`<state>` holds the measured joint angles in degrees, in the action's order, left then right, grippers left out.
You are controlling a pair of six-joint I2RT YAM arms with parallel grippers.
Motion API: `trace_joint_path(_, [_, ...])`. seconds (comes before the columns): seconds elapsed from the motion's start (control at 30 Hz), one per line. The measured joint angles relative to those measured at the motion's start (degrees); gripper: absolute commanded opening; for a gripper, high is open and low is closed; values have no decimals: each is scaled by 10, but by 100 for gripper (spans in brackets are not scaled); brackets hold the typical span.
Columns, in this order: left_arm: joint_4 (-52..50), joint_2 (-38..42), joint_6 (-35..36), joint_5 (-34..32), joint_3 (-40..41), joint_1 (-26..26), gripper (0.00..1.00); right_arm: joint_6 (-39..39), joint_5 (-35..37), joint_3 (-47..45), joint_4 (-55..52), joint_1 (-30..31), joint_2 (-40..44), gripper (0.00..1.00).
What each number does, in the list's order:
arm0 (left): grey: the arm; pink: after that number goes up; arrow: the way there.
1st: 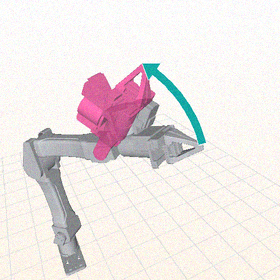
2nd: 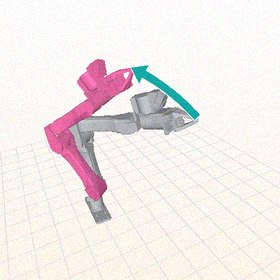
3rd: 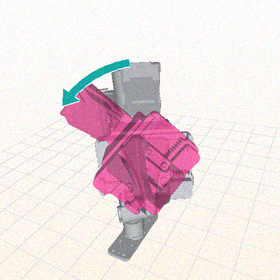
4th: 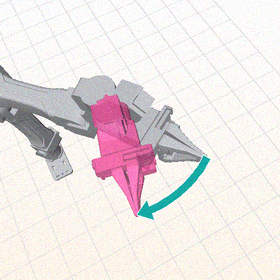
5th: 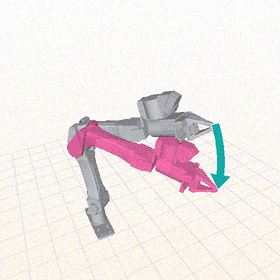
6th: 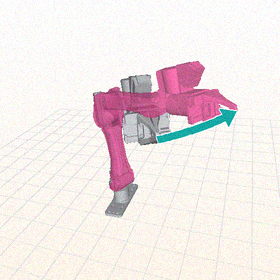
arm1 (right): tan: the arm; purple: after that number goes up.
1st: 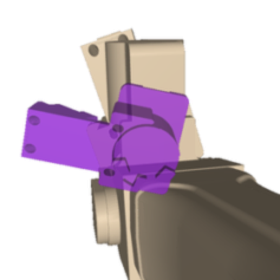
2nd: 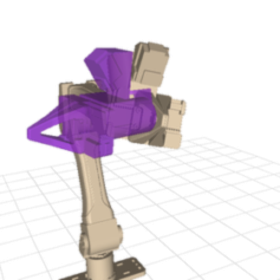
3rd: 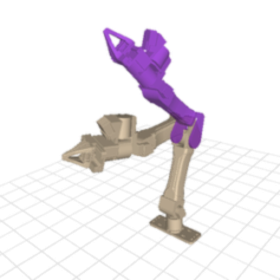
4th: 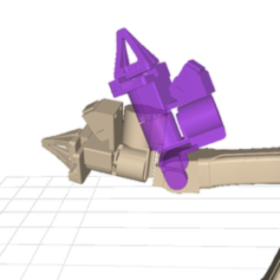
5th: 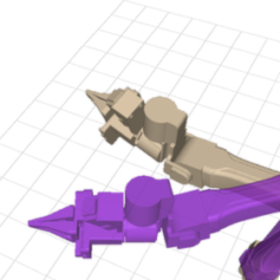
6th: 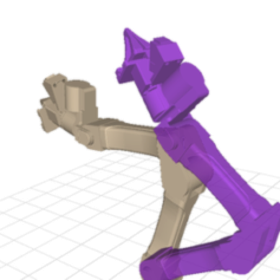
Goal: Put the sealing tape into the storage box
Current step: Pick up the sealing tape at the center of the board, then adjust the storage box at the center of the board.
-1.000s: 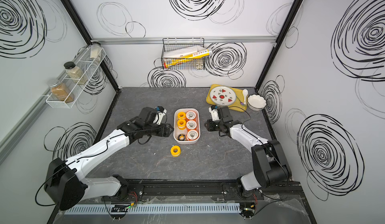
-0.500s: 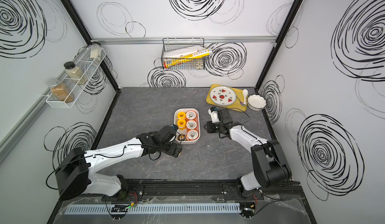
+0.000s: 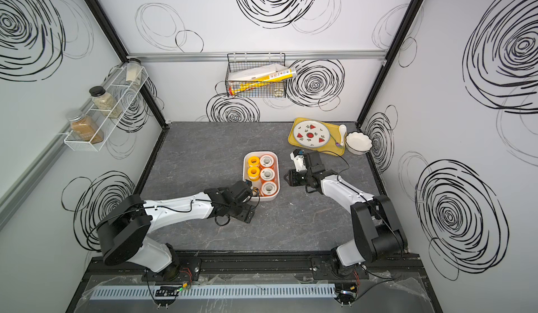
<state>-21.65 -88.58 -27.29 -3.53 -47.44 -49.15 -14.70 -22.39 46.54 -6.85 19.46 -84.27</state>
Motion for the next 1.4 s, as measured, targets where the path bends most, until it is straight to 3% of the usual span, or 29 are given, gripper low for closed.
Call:
trace_joint_path(0.37, [18,-20,-7,-9,2,0,76,8,-9,6,0,0,-3,35])
trace_joint_path(0.53, [23,-23,-8,-12,2,0,64,13,-22,11,-2,0,-12,37])
trace_joint_path(1.17, [-20,19,-8,-30,-5,0,63,21,-104,74,-3,0,-93,40])
trace_joint_path(1.4, [-65,58,-6,-28,-44,12,63,19,-106,99,-5,4,-132,33])
